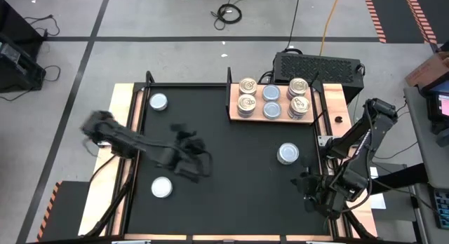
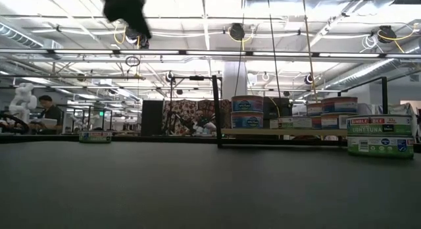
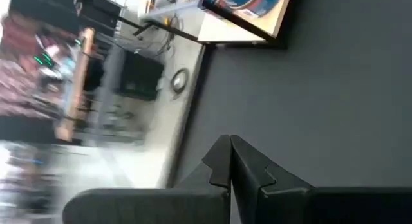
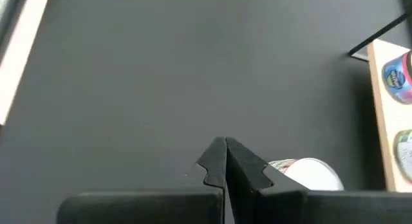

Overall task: Stack canned seafood by type on shelf
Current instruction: Stack the green tuna can on top of the top green tuna can on the shelf

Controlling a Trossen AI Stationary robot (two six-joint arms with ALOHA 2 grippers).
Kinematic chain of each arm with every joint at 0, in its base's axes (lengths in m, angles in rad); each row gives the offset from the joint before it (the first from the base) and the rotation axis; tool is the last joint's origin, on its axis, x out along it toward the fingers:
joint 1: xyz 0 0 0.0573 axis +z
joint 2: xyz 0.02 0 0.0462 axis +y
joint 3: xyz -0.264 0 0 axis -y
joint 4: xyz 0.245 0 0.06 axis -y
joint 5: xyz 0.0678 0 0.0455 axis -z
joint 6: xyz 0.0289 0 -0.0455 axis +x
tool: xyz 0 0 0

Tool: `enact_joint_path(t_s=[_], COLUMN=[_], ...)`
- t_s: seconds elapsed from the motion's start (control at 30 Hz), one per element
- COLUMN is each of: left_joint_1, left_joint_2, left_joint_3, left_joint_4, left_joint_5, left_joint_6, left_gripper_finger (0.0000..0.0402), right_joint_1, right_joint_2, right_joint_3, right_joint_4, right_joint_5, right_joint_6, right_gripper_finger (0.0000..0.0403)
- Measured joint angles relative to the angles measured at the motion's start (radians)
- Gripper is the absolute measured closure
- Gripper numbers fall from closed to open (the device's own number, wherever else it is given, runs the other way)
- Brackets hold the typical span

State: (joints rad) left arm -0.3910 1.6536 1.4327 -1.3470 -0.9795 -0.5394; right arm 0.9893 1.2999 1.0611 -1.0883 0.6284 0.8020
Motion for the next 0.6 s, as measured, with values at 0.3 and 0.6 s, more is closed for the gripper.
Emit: enact_joint_path(t_s=[0.3, 0.6], left_joint_1=[-0.056, 0.016], left_joint_2=[-0.303, -0.098], left_joint_3=[-0.742, -0.833], left_joint_4=[1.489, 2.321], left_joint_5=[0.007, 0.018], left_joint_6=[0.308, 0.664], left_gripper_finger=[0.0376, 0.0270], right_joint_1=[-0.126, -0.290], right_joint_2=[0.020, 0.126], right_joint_3=[-0.026, -0.027], right_joint_4=[-0.024, -0.088], right_joint_5=[-0.044, -0.055], right_joint_6=[-0.172, -0.059], right_gripper_finger=[0.0357, 0.0278])
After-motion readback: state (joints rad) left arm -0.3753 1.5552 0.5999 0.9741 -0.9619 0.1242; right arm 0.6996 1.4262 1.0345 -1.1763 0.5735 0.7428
